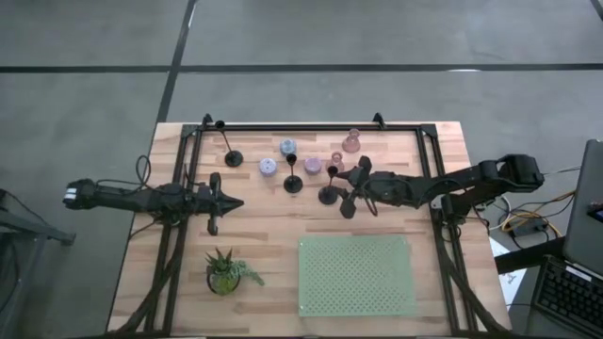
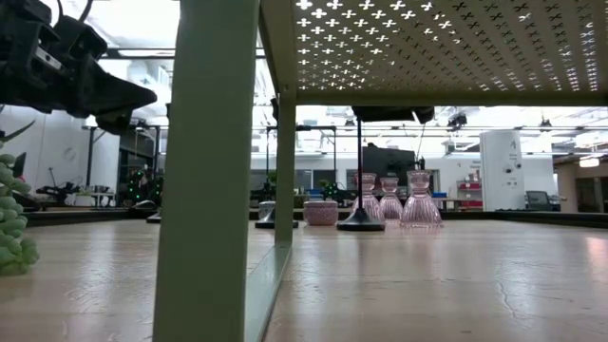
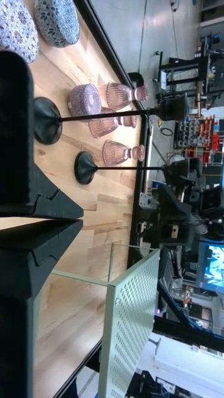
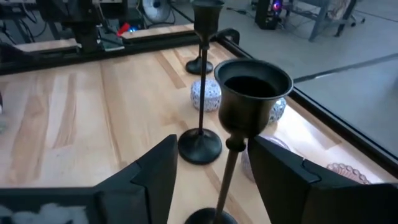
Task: Pick & Place candle stick holders
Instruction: Put the bottom right black candle holder on the shelf
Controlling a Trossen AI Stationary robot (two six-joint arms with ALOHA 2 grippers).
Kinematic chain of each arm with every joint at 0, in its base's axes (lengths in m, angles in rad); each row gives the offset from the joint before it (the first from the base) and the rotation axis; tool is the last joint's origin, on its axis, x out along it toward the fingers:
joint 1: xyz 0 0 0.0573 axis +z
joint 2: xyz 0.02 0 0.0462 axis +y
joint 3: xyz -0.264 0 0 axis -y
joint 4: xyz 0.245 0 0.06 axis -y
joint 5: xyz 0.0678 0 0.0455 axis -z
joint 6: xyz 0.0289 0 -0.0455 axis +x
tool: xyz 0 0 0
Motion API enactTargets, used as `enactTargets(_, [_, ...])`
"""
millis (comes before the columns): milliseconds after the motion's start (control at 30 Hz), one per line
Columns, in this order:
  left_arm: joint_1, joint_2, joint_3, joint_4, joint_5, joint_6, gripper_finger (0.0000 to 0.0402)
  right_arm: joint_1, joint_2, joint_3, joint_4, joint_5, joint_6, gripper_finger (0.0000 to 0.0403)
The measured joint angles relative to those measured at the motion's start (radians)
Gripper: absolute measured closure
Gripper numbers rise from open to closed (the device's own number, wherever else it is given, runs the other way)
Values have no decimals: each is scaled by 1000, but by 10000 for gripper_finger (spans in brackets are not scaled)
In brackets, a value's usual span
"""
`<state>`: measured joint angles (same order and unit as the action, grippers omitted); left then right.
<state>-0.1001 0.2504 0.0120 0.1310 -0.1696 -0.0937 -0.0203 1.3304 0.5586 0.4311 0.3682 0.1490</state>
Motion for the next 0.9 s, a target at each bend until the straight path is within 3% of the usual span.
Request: enactTargets(900, [0, 0, 0, 2, 0, 0, 385, -11, 29, 0, 66, -1, -44, 374])
